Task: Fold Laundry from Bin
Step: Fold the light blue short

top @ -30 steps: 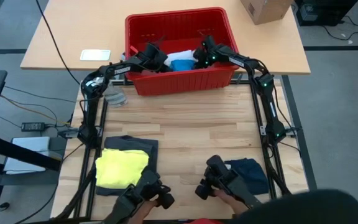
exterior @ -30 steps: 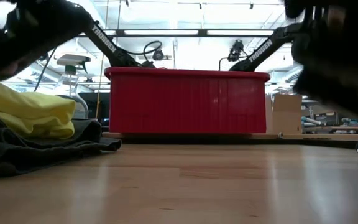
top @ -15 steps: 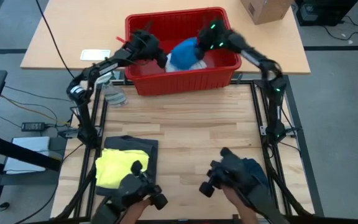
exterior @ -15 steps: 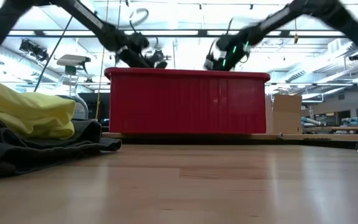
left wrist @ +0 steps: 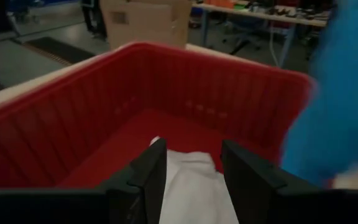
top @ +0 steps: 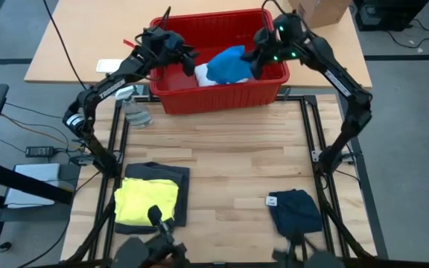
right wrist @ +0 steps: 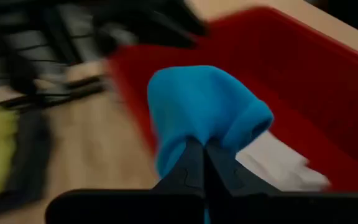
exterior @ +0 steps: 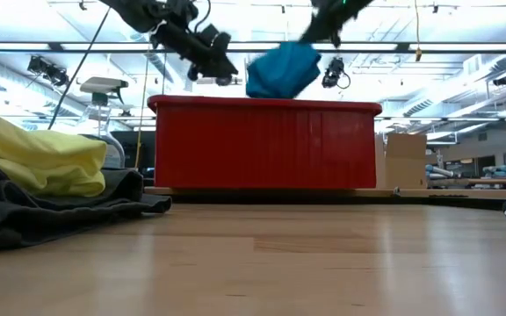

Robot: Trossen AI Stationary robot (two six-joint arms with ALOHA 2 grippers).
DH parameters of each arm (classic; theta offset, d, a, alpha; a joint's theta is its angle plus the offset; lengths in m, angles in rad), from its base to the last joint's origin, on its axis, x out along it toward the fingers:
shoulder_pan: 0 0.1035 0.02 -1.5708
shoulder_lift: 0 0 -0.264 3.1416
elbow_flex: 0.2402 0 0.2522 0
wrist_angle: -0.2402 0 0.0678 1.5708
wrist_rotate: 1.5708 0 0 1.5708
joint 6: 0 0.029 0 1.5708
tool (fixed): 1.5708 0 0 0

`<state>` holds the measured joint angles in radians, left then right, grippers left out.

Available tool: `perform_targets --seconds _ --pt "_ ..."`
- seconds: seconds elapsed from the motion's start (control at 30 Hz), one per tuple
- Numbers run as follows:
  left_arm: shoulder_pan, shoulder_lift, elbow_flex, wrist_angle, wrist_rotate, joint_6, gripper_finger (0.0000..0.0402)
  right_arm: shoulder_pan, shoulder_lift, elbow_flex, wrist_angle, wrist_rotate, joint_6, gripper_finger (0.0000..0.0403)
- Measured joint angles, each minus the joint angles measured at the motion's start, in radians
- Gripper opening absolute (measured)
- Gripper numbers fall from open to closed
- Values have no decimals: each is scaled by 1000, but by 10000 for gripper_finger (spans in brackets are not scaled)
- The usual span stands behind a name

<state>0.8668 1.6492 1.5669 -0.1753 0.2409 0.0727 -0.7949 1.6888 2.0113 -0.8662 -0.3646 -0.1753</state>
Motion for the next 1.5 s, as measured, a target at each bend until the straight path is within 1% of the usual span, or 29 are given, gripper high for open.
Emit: perform_targets --seconds 0.13,0.23,0.37,0.43,0.53,0.63,0.7,0.77,0.87,0.93,1.03,1.1,1.17,1.2,1.23,1.3,1.37,1.4,1.43,1.5 --pt "-47 -23 0 -5 -1 -7 155 75 -63 4 -117 -18 -5 0" --pt "-99 -40 0 -13 -1 -20 155 130 -70 0 -230 -19 -7 0" --pt "-179 -59 0 -25 -4 -55 155 227 -98 1 -325 -26 -37 0" --pt "-227 -62 0 -28 -44 -78 155 265 -111 2 -381 -31 -79 0" --pt "-301 -63 0 -34 -118 -170 155 300 -124 -31 -449 -67 -105 0" --pt "-375 -63 0 -64 -144 -306 155 330 -164 -140 -450 -144 -52 0" --pt "-422 -61 0 -122 -153 -410 155 357 -206 -256 -398 -158 -4 0" --pt "-473 -59 0 -229 -181 -514 155 381 -247 -402 -301 -157 63 0" --pt "-569 -57 0 -405 -268 -605 155 410 -294 -620 -167 -157 182 0" --pt "-639 -58 0 -498 -334 -658 155 427 -317 -742 -96 -158 248 0" --pt "-731 -58 0 -573 -402 -739 155 454 -336 -879 13 -210 316 0" --pt "-772 -59 0 -586 -429 -781 155 464 -338 -941 92 -267 342 0" --pt "-798 -59 0 -601 -456 -811 155 468 -326 -995 183 -289 352 0" --pt "-804 -60 0 -612 -469 -815 155 466 -310 -1022 233 -272 351 0" --pt "-805 -57 0 -632 -483 -815 155 463 -289 -1053 289 -229 347 1" --pt "-794 -48 0 -675 -501 -800 155 452 -236 -1106 401 -108 342 9" --pt "-773 -32 -9 -706 -505 -778 155 435 -176 -1126 474 9 392 25" --pt "-762 -27 -20 -708 -500 -768 155 425 -149 -1126 478 40 429 36" --pt "-753 -22 -37 -705 -486 -757 155 414 -128 -1122 466 49 467 49" --pt "-737 -18 -80 -674 -443 -720 155 399 -108 -1116 456 40 543 76"
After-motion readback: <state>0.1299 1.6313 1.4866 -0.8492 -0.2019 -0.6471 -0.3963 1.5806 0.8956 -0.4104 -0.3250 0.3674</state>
